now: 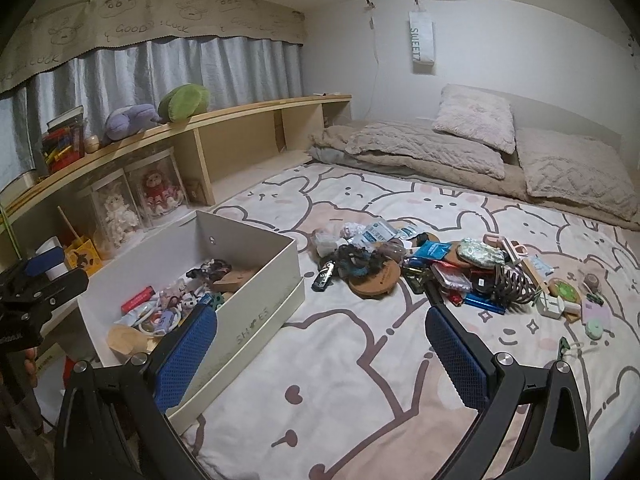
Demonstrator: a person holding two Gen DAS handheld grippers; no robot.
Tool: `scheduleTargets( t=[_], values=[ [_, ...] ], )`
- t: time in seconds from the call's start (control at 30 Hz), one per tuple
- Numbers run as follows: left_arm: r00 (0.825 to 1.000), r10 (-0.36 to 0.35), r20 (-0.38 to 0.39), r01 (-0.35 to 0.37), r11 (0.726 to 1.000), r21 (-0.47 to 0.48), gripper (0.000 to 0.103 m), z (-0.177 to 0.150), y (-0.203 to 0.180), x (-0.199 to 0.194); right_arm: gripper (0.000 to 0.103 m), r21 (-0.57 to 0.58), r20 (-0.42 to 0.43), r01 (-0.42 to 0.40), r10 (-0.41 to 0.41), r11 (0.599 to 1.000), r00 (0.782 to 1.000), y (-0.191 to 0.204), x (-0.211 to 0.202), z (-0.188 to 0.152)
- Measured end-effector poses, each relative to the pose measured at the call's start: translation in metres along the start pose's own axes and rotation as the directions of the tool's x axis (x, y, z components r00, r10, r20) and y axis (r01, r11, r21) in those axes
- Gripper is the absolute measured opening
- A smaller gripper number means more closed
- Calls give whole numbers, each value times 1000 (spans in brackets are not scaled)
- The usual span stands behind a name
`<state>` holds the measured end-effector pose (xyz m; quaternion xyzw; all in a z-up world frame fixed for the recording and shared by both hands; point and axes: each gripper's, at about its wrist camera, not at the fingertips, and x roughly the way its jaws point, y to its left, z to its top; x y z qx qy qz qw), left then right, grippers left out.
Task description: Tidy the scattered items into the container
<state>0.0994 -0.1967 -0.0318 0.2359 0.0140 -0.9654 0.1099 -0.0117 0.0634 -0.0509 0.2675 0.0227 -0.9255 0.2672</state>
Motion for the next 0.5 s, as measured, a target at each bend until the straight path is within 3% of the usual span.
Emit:
scheduleTargets(
  t=[0.5],
  values=[
    [1000, 4, -2, -4, 1000, 26, 103, -2, -2, 1, 103, -11, -13, -2, 2, 1000, 1000, 2, 3, -2]
  ],
)
